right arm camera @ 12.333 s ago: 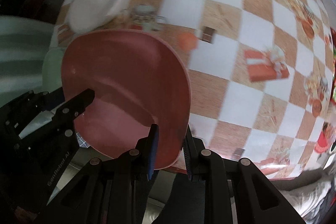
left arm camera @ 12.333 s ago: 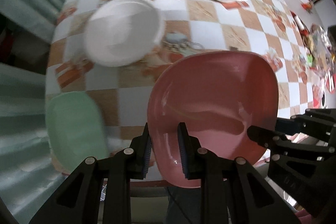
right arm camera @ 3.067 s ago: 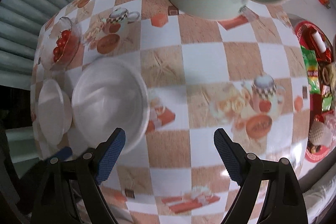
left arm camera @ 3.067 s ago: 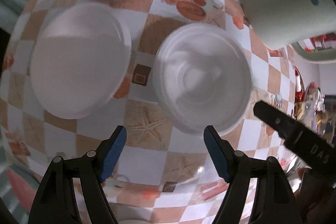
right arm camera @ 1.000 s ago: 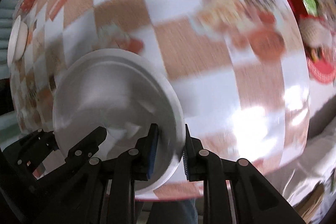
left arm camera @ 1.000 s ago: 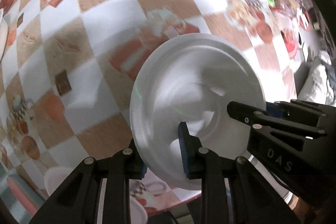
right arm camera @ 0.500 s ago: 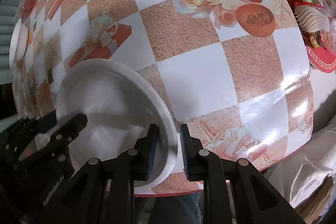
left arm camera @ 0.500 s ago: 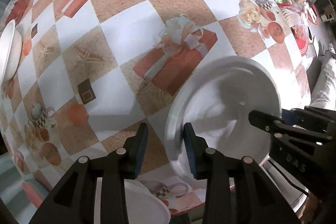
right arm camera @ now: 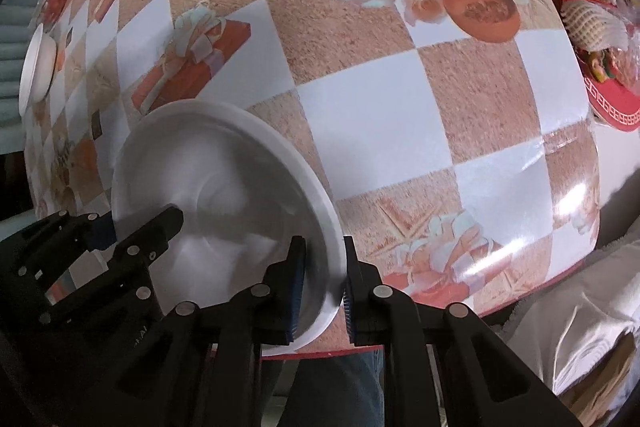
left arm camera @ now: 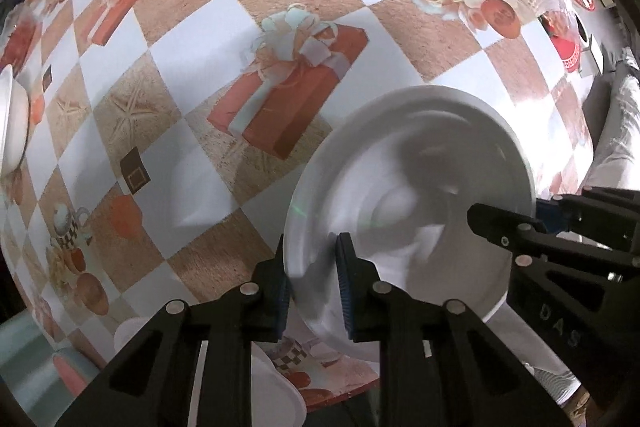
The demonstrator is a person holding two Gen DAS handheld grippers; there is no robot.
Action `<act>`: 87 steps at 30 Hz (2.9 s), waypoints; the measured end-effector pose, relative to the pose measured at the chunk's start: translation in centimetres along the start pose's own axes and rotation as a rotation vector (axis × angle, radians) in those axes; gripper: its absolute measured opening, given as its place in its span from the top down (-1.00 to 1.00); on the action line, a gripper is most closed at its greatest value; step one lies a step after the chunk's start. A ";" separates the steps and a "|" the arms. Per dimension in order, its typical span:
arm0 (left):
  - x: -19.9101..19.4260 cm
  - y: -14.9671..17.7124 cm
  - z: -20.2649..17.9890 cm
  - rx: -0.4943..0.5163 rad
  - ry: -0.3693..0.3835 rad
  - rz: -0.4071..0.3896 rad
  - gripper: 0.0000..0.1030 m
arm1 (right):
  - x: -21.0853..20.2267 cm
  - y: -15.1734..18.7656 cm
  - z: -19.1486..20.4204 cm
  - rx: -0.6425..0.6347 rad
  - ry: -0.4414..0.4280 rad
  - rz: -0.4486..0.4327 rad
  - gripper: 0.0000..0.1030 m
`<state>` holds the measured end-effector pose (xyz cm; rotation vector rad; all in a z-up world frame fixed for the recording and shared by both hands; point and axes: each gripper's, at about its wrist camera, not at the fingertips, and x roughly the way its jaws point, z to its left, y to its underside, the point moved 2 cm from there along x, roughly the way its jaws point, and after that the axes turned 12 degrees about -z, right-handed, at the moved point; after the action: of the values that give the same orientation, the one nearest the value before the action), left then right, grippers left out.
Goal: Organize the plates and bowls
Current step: 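Lift the second bowl with both grippers and carry it over the first bowl, then lower the second bowl into the first bowl and open both grippers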
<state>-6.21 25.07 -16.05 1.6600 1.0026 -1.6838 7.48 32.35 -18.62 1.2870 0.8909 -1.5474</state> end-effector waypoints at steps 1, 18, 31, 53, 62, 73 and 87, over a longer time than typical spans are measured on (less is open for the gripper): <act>-0.2 0.2 -0.2 0.000 0.001 0.000 0.56 | -0.2 0.3 -0.2 0.003 0.003 0.001 0.64; -7.2 4.0 0.1 -0.017 0.019 -0.066 0.56 | -5.1 2.4 0.8 -0.025 0.007 -0.034 0.64; -9.1 3.1 2.2 -0.054 -0.002 -0.144 0.56 | -6.8 2.9 4.4 -0.073 0.001 -0.069 0.64; -12.8 8.2 9.4 -0.137 -0.070 -0.191 0.56 | -7.7 4.5 13.6 -0.233 -0.035 -0.091 0.63; -12.4 10.2 11.6 -0.176 -0.080 -0.168 0.56 | -6.7 5.5 16.6 -0.301 -0.039 -0.063 0.63; -12.0 11.5 12.8 -0.184 -0.088 -0.152 0.56 | -5.8 6.4 18.1 -0.321 -0.043 -0.041 0.63; -11.0 12.5 13.4 -0.178 -0.099 -0.124 0.56 | -4.4 7.0 18.8 -0.310 -0.048 -0.018 0.62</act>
<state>-2.74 5.85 -7.34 1.4130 1.1908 -1.6835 8.15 13.52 -10.48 1.0181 1.0670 -1.3837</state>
